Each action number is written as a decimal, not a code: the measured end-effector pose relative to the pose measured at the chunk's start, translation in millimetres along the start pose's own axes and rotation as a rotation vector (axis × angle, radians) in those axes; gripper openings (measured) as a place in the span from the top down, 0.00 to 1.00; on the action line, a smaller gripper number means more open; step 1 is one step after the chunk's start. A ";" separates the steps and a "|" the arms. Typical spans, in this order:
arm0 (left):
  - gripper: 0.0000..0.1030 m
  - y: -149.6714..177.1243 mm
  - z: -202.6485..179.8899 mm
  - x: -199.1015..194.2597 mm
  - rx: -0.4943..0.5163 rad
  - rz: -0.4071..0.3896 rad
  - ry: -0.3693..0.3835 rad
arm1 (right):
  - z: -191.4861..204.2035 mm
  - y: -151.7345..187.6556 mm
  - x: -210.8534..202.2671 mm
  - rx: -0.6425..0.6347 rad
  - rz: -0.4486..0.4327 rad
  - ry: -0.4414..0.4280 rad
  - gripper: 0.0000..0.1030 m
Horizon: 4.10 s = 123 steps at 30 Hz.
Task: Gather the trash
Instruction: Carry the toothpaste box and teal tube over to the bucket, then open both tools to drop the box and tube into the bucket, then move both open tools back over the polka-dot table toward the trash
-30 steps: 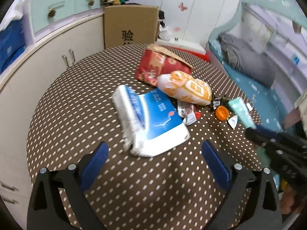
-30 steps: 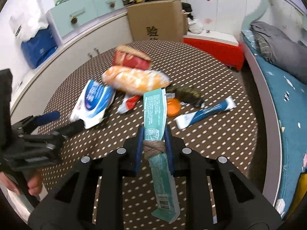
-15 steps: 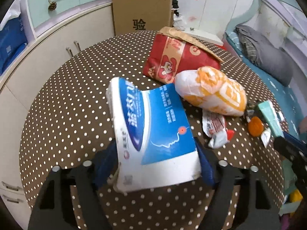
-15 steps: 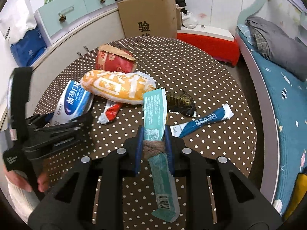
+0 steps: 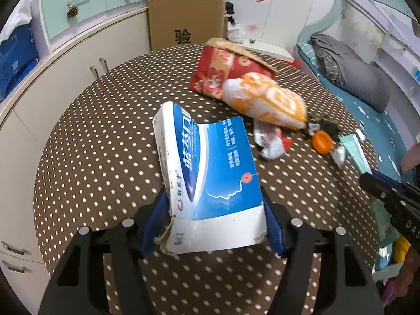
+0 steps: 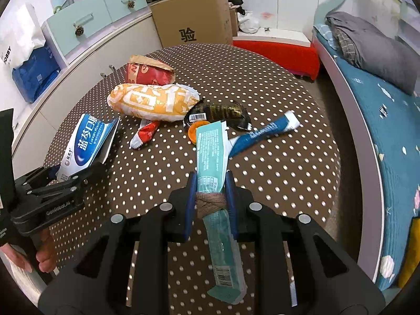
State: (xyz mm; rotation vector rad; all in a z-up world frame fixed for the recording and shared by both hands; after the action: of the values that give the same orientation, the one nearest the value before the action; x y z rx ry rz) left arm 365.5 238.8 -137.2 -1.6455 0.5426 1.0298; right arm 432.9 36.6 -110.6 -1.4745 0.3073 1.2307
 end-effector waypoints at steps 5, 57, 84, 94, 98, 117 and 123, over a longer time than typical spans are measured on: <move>0.36 6.6 -25.8 -16.5 0.044 -0.023 0.020 | -10.1 8.5 -13.1 0.013 -0.011 0.005 0.79; 0.34 190.7 -390.5 15.8 0.731 0.237 0.301 | -277.7 256.4 -107.5 0.676 0.048 0.281 0.79; 0.23 197.9 -356.3 68.0 0.688 0.335 0.208 | -297.9 289.5 -72.1 0.759 0.150 0.353 0.34; 0.23 198.9 -346.2 70.0 0.685 0.354 0.206 | -290.2 297.1 -60.4 0.738 0.222 0.360 0.34; 0.23 199.2 -346.5 65.8 0.695 0.348 0.209 | -286.2 297.9 -60.4 0.731 0.229 0.364 0.34; 0.20 143.3 -331.6 0.8 0.655 0.177 0.251 | -259.5 241.3 -86.1 0.664 0.118 0.362 0.34; 0.20 115.2 -311.9 -20.7 0.594 0.107 0.251 | -243.0 206.5 -94.6 0.612 0.062 0.353 0.34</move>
State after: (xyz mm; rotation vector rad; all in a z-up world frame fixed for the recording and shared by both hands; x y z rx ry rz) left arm 375.7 -93.1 -164.3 -1.2222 1.0055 0.6476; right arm 361.3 -276.8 -196.2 -1.1354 0.8887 0.8090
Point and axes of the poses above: each gripper's, at about its wrist camera, not at the fingertips, and x roughly the way its jaws point, z to its left, y to its underside, the point moved 9 cm from there along x, roughly the way its jaws point, and after that the axes turned 2 degrees about z, right-handed, at the moved point
